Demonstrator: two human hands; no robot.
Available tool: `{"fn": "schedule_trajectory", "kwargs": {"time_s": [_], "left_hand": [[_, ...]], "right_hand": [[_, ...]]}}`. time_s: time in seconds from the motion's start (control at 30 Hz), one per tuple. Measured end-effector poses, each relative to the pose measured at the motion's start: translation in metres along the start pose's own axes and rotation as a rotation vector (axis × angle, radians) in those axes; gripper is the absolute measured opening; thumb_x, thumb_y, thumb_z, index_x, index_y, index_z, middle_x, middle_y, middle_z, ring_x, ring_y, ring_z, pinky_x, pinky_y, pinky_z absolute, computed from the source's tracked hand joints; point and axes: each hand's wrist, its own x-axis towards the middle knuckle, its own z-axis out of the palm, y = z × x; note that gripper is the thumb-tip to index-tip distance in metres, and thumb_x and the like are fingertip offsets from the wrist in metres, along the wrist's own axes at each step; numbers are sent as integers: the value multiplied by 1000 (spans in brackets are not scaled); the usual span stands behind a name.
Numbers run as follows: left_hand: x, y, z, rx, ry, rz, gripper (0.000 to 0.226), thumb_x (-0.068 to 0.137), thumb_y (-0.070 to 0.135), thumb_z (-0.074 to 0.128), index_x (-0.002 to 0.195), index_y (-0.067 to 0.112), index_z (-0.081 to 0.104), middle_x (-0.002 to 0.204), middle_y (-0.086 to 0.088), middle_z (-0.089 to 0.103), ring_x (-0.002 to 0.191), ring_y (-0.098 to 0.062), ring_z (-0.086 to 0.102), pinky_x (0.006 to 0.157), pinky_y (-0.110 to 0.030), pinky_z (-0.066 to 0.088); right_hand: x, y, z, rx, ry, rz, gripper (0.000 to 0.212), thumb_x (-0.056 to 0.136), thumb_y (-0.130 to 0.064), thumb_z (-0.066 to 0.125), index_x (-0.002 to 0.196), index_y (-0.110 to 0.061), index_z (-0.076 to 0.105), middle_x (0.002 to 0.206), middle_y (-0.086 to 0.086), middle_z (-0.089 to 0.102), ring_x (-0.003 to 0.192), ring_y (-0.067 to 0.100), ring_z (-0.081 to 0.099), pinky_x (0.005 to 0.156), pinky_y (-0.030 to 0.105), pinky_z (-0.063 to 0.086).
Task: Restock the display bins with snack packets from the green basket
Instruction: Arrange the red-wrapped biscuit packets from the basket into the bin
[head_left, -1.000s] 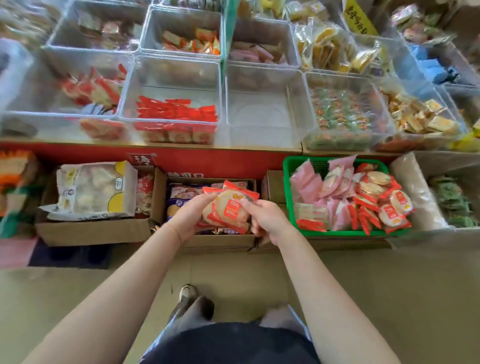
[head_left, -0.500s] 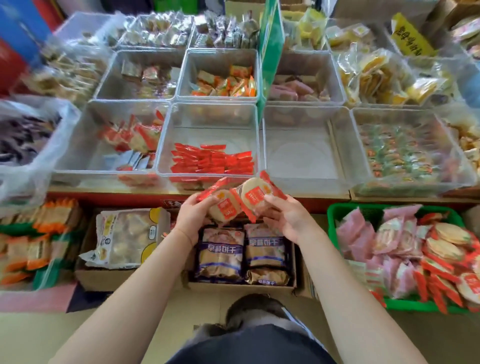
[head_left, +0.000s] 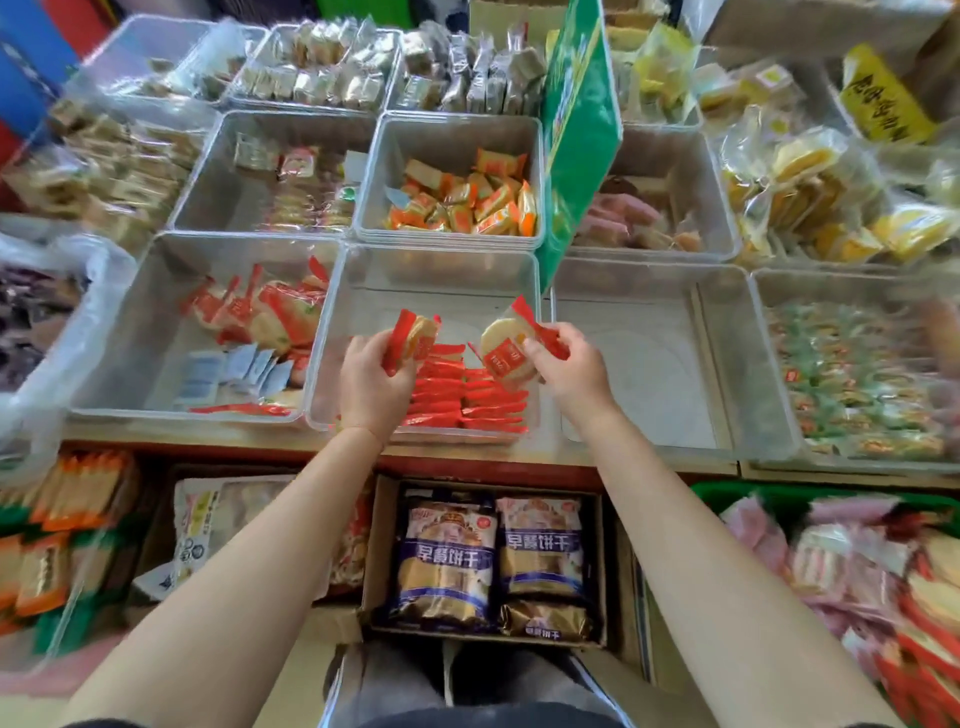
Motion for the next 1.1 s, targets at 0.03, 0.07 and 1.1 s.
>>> {"fn": "schedule_trajectory", "kwargs": {"time_s": [0.03,0.07,1.1], "left_hand": [[7,-6,4,27,-1,18,22,88,23,70,109,16,70,89,-3,55,83,-19,53,77,-27,41],[14,-10,7,39,-11,36,25,89,21,68,114,17,69,91,-2,54,84,-20,54,79,-30,44],[135,-48,58,396,-685,86,49,95,44,51,138,22,48,141,-9,52,129,-31,48,105,-42,38]], "right_hand": [[11,-5,5,-149,47,-96,12,92,-23,66,104,-23,63,96,-6,68,87,10,63,75,24,51],[22,-9,11,-307,70,-179,14,90,-20,65,103,-23,63,96,-5,68,87,13,61,74,26,47],[107,-17,82,-1238,-129,-199,25,86,8,47,98,-14,50,98,5,64,86,29,52,96,41,38]]}}
